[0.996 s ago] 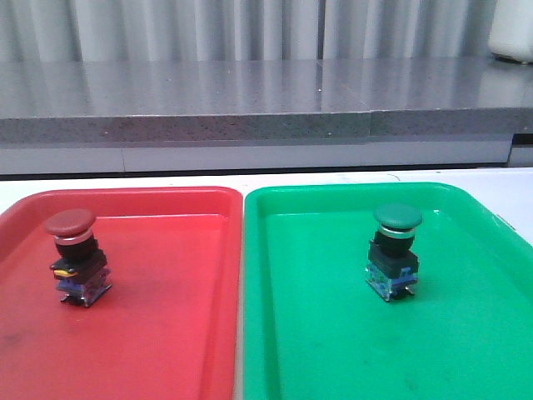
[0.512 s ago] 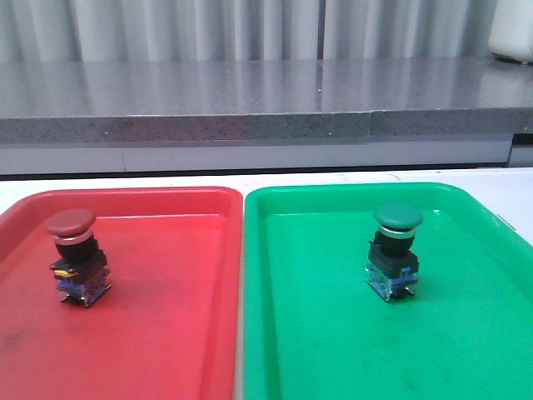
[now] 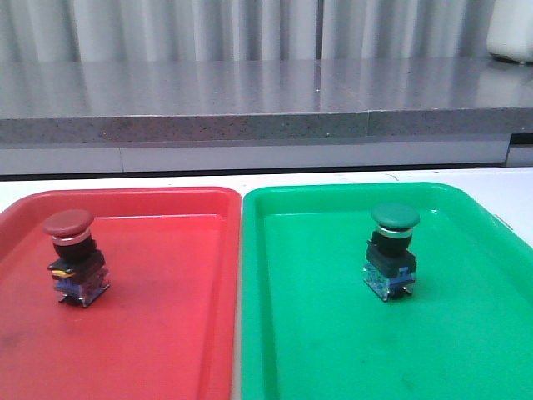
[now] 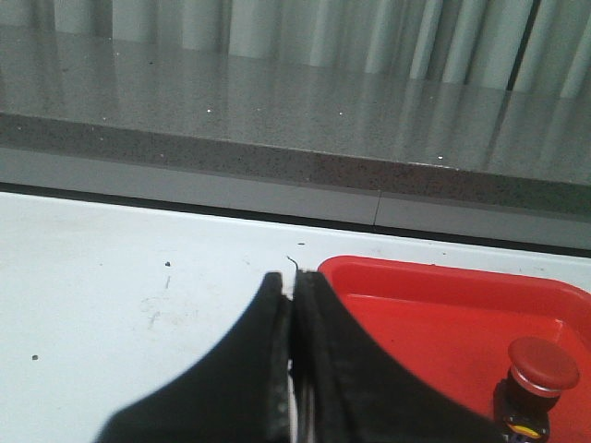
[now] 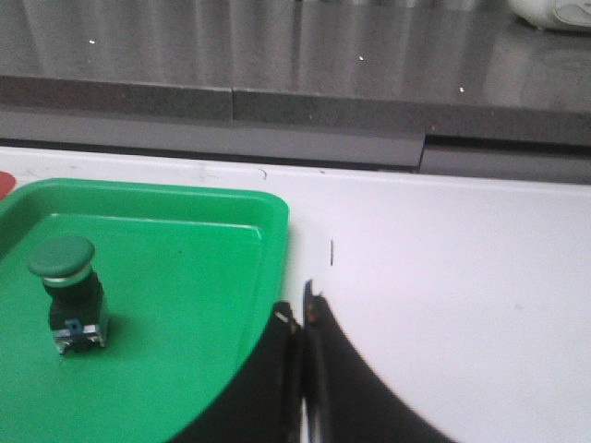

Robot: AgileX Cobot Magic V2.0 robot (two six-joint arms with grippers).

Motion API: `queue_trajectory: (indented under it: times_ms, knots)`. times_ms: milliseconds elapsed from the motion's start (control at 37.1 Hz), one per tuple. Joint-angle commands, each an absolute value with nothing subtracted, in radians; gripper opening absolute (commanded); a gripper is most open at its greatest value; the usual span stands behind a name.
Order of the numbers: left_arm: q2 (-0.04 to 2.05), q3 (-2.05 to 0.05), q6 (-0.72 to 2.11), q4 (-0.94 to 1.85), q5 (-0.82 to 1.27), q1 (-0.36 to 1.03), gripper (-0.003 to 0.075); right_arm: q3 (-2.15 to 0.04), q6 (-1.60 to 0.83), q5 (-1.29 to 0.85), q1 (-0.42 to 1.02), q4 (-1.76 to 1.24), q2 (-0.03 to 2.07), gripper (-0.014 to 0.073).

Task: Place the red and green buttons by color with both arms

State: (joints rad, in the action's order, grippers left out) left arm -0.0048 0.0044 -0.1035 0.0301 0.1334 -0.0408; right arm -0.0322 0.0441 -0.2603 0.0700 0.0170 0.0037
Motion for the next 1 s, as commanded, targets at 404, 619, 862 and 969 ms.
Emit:
queue_trajectory:
  times_ms: [404,619,862,969]
  knots:
    - [-0.022,0.029,-0.102,0.041,0.043,-0.041,-0.002,0.021,0.032,-0.163,0.04,0.01,-0.027,-0.0109]
    - [-0.022,0.029,-0.102,0.041,0.043,-0.041,-0.002,0.022,0.032,-0.164,0.04,0.01,-0.027,-0.0109]
    - [-0.022,0.029,-0.102,0.041,0.043,-0.041,-0.002,0.022,0.032,-0.164,0.04,0.01,-0.027,-0.0109]
    - [-0.022,0.029,-0.102,0.041,0.043,-0.041,-0.002,0.022,0.032,-0.164,0.04,0.01,-0.027,-0.0109]
